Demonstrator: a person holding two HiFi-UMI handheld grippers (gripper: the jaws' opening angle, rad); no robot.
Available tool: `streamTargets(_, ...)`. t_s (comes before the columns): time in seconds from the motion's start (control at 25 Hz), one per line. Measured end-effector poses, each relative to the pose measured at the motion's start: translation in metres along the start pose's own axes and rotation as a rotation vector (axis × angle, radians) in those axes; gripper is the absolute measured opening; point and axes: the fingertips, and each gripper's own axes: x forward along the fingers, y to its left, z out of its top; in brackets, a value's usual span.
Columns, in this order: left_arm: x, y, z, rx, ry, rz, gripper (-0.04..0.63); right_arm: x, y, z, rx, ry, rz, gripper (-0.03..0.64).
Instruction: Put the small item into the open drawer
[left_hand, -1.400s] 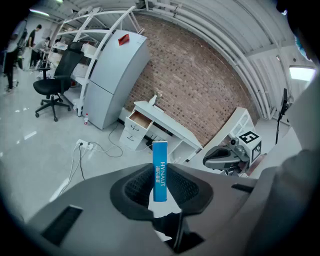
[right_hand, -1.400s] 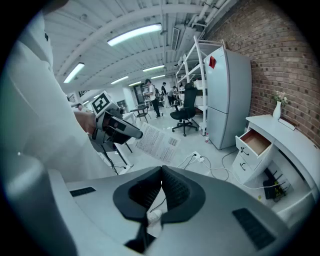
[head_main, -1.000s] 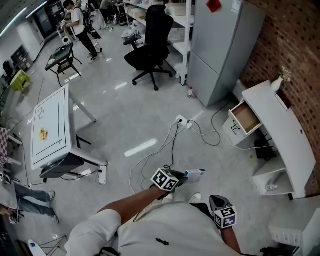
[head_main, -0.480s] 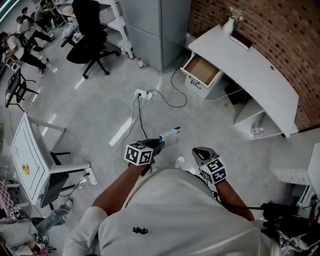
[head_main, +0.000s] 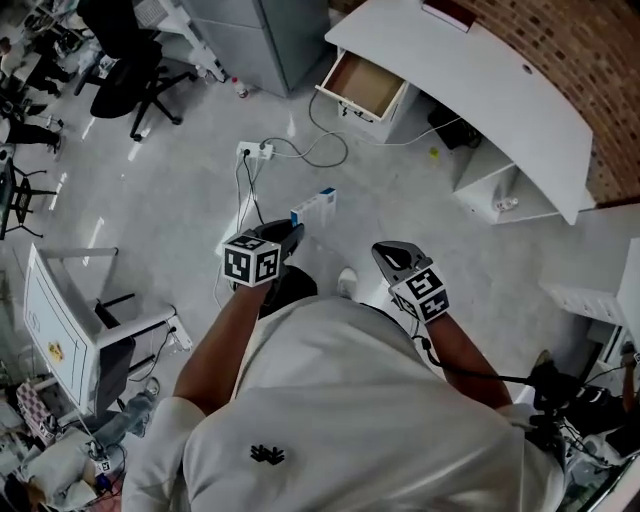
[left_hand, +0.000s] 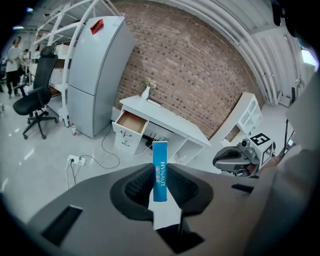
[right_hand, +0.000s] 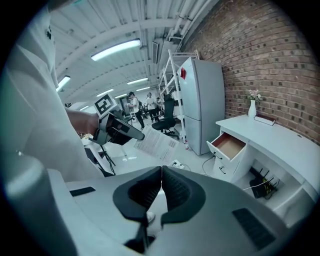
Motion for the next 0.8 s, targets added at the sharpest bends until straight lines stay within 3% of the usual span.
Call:
streamTargets(0.16,0.008,0.015,0.016,-0.003,0.007,-0.007,0.084,0.012,-0.007,0.008,0.013,0.001,-0.002,0.029)
streamTargets(0.4,0.041,0.074,0.059,0.029,0.019,-0.035,0.084,0.063,-0.037,0.03,0.041,0.032,-0.046,0.031)
streamTargets(0.8,0.096,0.196,0.177,0.088,0.088,-0.096,0.084,0.178,-0.096,0.131,0.111,0.072,-0.128,0.031)
